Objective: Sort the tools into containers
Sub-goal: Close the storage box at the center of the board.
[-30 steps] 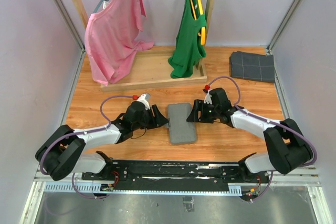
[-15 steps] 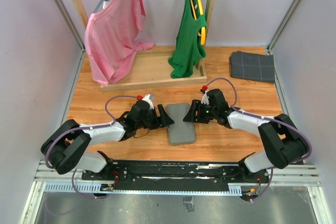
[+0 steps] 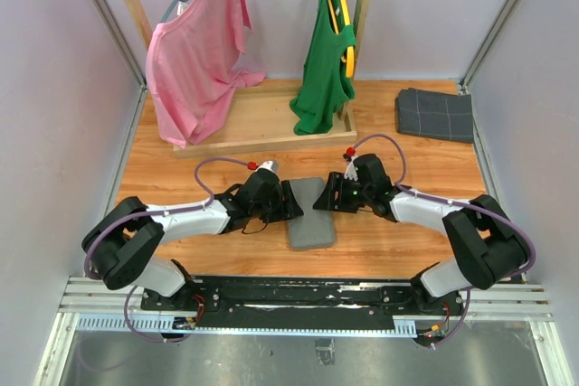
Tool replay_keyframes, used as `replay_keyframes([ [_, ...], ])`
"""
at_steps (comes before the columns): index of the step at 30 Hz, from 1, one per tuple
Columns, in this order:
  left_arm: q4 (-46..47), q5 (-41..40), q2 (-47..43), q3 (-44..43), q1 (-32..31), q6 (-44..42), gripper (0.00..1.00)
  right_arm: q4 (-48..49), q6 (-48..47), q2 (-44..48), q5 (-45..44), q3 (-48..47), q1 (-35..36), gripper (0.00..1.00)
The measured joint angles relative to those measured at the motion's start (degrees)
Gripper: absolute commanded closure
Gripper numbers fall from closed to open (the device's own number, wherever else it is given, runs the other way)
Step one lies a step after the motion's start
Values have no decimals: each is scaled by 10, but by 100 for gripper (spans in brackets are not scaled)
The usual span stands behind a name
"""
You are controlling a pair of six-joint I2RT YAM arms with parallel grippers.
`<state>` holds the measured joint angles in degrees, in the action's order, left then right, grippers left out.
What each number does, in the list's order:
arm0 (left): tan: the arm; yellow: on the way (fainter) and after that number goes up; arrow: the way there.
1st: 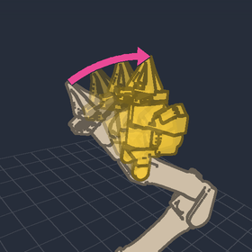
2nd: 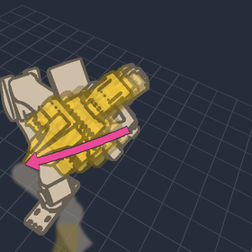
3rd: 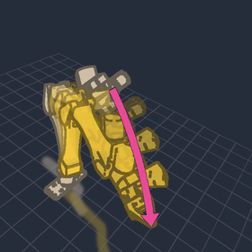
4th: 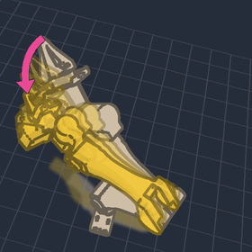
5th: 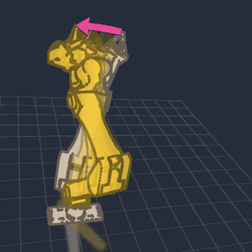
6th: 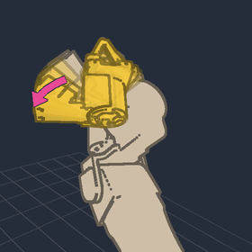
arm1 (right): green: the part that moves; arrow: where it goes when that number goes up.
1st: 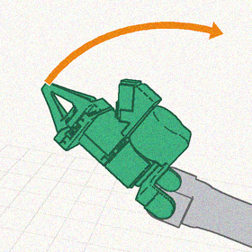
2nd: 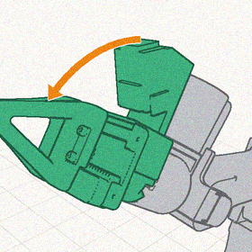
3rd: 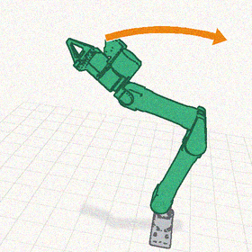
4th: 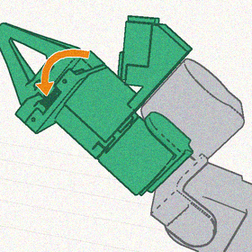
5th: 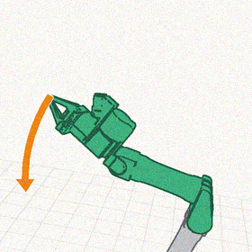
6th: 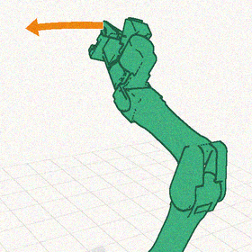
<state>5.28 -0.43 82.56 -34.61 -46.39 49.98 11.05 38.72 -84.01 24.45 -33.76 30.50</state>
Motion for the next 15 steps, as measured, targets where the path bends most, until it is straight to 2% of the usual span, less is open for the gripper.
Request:
replay_keyframes([
  [15, -144, -47, 44, -118, -2, -97, 51, 27, 26, -15, -18, -1, 14, 41],
])
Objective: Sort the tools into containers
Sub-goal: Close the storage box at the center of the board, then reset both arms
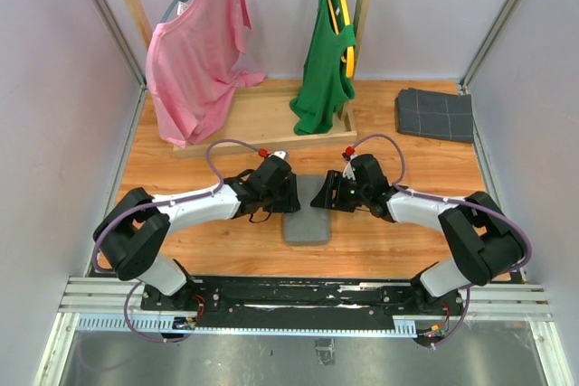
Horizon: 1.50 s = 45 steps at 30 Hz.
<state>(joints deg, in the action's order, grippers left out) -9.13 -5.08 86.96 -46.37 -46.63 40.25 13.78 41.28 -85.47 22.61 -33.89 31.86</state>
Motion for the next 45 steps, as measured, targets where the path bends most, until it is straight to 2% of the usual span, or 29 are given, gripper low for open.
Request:
replay_keyframes([
  [6, -33, -17, 17, -32, 0, -33, 58, 20, 18, -11, -3, 0, 1, 40],
  [15, -49, -50, 25, -48, 0, -44, 62, 46, 40, -31, -8, -3, 6, 39],
  [31, -73, -110, 35, -74, -6, -54, 65, 74, 70, -43, -32, -3, 20, 38],
  [37, -74, -134, 7, -55, -10, -64, 49, 34, 50, -31, -51, -19, 39, 35],
  [40, -77, -157, -38, -39, -11, -72, 40, -14, 28, -10, -65, -28, 49, 33],
  [45, -63, -199, -140, -24, -11, -80, 29, -104, -23, 47, -109, -39, 52, 23],
])
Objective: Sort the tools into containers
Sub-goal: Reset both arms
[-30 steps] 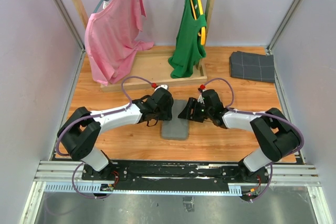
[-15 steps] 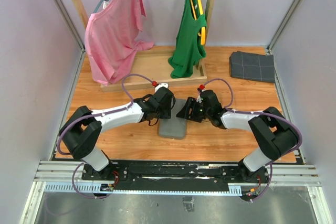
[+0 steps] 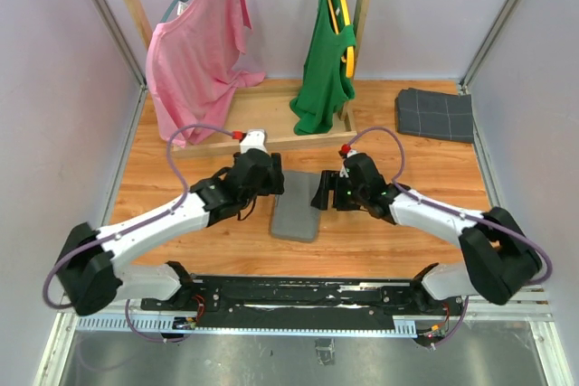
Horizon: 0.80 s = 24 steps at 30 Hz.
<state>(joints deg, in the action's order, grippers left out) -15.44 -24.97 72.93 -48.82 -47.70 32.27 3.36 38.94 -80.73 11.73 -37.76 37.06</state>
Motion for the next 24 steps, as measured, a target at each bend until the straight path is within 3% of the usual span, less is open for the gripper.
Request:
replay_keyframes([
  [10, 65, -78, -205, 87, 0, -2, 20, -94, -110, 192, -133, -16, 0, 15],
  [15, 79, -124, -278, 122, 0, 6, 18, -124, -151, 301, -225, -4, 0, 0],
  [18, 81, -149, -309, 134, 0, 10, 16, -135, -167, 357, -274, 11, 0, 2],
  [24, 71, -194, -353, 160, 0, 19, 1, -170, -172, 450, -367, 53, 0, 2],
])
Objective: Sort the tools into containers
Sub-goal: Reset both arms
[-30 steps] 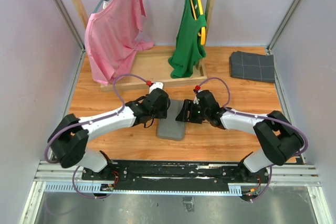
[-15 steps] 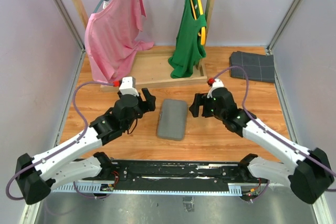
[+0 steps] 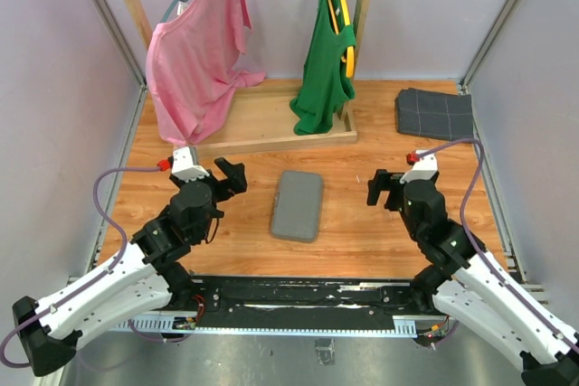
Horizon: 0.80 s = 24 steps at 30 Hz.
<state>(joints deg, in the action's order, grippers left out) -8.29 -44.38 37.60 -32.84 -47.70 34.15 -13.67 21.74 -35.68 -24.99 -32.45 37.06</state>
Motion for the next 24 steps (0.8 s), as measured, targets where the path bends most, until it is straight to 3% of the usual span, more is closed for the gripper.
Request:
replay_keyframes([
  [13, -49, -49, -41, 50, 0, 45, 1, -48, 28, 172, -132, 74, 0, 2],
  [24, -57, -60, -33, 55, 0, 70, 1, -52, 35, 222, -175, 96, 0, 2],
])
